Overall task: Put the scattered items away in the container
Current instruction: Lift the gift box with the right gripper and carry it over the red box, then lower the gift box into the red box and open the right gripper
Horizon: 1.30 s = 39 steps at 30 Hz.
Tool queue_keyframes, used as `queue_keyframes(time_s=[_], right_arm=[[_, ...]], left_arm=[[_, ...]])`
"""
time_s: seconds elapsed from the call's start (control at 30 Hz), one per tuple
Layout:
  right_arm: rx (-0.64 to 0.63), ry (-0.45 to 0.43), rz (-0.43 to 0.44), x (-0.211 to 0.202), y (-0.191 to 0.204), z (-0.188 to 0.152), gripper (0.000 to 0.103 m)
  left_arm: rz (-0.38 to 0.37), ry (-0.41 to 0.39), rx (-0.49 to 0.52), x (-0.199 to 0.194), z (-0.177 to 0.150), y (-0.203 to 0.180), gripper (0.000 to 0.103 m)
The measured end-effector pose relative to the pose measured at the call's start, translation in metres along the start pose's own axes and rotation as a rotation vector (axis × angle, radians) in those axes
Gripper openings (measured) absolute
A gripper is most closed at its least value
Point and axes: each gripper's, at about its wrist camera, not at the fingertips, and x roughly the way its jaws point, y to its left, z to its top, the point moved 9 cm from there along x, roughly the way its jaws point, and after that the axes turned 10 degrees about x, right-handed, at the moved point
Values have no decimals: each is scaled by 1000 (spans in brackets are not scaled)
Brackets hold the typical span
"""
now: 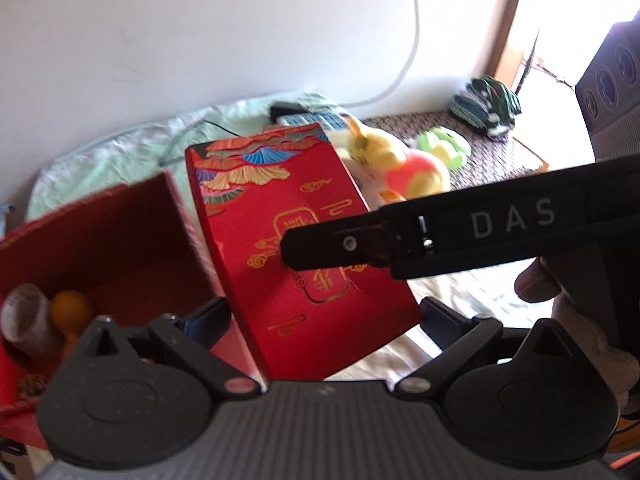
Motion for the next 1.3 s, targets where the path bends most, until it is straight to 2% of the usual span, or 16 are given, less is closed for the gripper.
queue_keyframes(time_s=[0.27, 0.47, 0.63, 0.93, 1.3], right_arm=[[-54, 8, 51, 39, 35, 20, 61], [-97, 34, 39, 79, 57, 28, 61], [-75, 96, 0, 115, 57, 24, 61], [-24, 274, -121, 167, 37, 9, 61], [-138, 396, -307, 199, 46, -3, 60]], left_arm=[[72, 1, -20, -14, 6, 59, 99], [81, 49, -42, -6, 0, 101, 99], [46, 122, -72, 16, -17, 126, 99], [-81, 291, -128, 62, -56, 154, 99], [-208, 403, -193, 87, -72, 166, 99]])
